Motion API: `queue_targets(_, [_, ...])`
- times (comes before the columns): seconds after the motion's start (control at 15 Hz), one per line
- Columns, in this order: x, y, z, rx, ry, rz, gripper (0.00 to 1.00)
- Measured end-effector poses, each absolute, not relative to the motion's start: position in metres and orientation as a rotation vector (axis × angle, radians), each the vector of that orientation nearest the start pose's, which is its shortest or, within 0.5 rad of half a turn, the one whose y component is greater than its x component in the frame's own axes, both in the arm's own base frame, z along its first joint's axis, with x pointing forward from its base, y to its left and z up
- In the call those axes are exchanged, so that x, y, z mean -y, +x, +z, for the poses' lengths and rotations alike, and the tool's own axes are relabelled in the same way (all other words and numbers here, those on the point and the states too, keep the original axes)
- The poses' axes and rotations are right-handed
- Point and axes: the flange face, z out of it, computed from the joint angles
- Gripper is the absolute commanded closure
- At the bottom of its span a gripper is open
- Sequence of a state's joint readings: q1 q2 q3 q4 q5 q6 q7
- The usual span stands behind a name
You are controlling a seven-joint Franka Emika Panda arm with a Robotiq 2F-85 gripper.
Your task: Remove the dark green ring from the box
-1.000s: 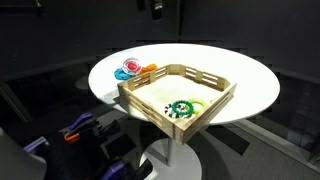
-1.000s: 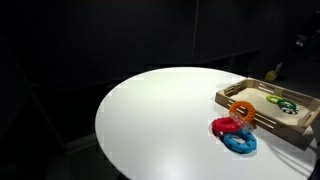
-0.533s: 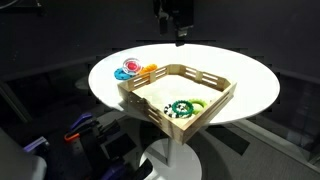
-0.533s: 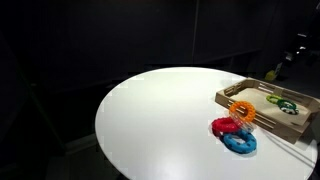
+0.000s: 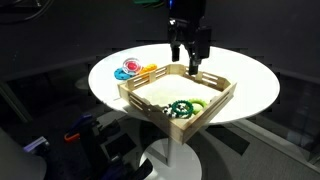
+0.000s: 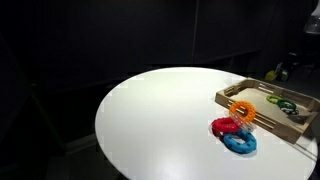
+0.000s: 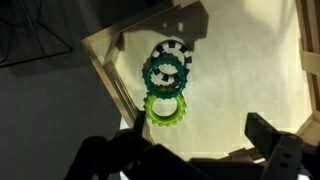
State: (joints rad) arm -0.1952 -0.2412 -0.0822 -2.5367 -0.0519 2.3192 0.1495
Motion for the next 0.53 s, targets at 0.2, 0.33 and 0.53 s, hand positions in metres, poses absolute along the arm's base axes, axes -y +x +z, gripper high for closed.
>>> queue_targets(0.2, [0.1239,0.4252,0.3582,-0.626,-3.104,-0.019,0.00])
queue_targets(0.33, [0.1252,0.4267,0.3608,-0.629,-3.103,-0.025,0.00])
queue_targets(0.53, [0.1245,0.4264,0.3592,-0.627,-3.104,-0.020,0.00])
